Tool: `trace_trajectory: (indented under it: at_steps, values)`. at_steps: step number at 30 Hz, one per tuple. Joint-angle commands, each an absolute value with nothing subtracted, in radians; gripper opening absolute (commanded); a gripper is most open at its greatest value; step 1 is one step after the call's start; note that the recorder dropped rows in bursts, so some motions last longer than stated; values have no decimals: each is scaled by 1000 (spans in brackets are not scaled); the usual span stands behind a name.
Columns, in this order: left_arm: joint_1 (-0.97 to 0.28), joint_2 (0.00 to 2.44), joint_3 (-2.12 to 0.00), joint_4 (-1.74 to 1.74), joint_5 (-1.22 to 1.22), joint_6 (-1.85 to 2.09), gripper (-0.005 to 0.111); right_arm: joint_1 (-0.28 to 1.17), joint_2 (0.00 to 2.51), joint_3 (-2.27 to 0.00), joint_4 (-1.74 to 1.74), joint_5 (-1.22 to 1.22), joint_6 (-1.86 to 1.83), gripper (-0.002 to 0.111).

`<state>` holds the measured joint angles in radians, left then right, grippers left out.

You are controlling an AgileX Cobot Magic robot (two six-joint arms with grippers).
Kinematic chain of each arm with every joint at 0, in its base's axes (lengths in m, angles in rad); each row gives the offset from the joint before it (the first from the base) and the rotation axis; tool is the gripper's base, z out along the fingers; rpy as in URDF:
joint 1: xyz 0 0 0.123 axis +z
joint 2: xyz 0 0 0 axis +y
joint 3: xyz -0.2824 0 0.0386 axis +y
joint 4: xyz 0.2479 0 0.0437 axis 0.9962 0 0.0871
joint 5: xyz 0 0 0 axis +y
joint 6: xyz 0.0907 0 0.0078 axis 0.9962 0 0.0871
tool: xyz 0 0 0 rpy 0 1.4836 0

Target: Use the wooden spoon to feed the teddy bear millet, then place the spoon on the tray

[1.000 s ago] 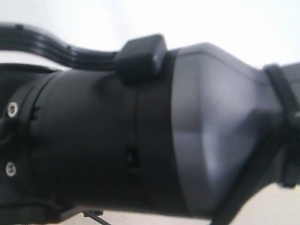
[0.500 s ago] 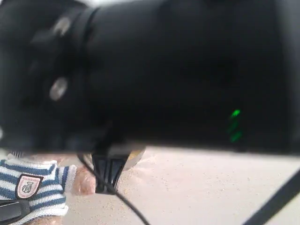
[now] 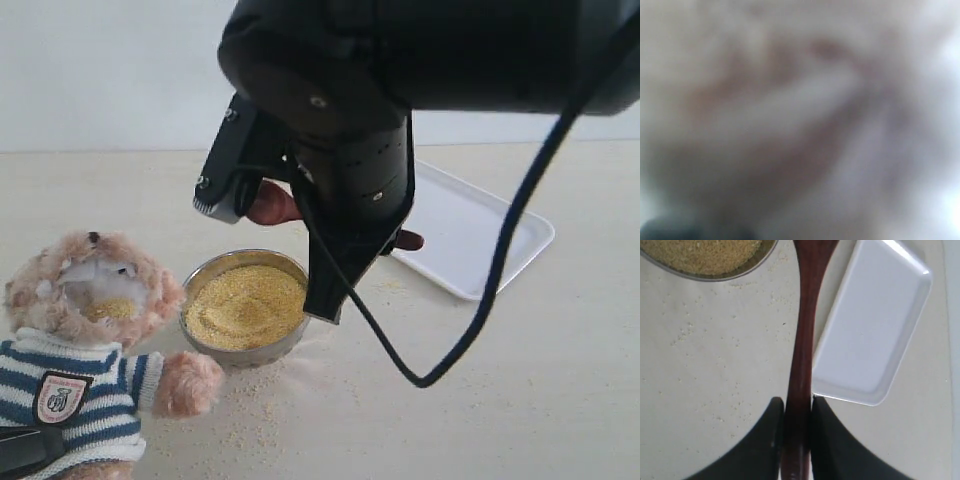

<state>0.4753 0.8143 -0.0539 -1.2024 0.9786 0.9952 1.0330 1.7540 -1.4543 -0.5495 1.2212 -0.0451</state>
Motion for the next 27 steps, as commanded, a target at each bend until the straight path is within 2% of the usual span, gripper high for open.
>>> trace_trajectory:
  at_steps: [1,6,19,27]
  values:
    - [478,806,-52,-1222,990,1002,5,1046,1841,-1455,-564,1221,-88,1]
    - [478,806,-52,-1222,990,1002,5,1047,1930,-1455,-640,1221,-98,1]
    - [478,806,-52,-1222,990,1002,5,1047,1974,-1455,-821,1221,-98,1]
    - [478,806,-52,-1222,990,1002,5,1066,2046,-1460,-832,1221,-105,1]
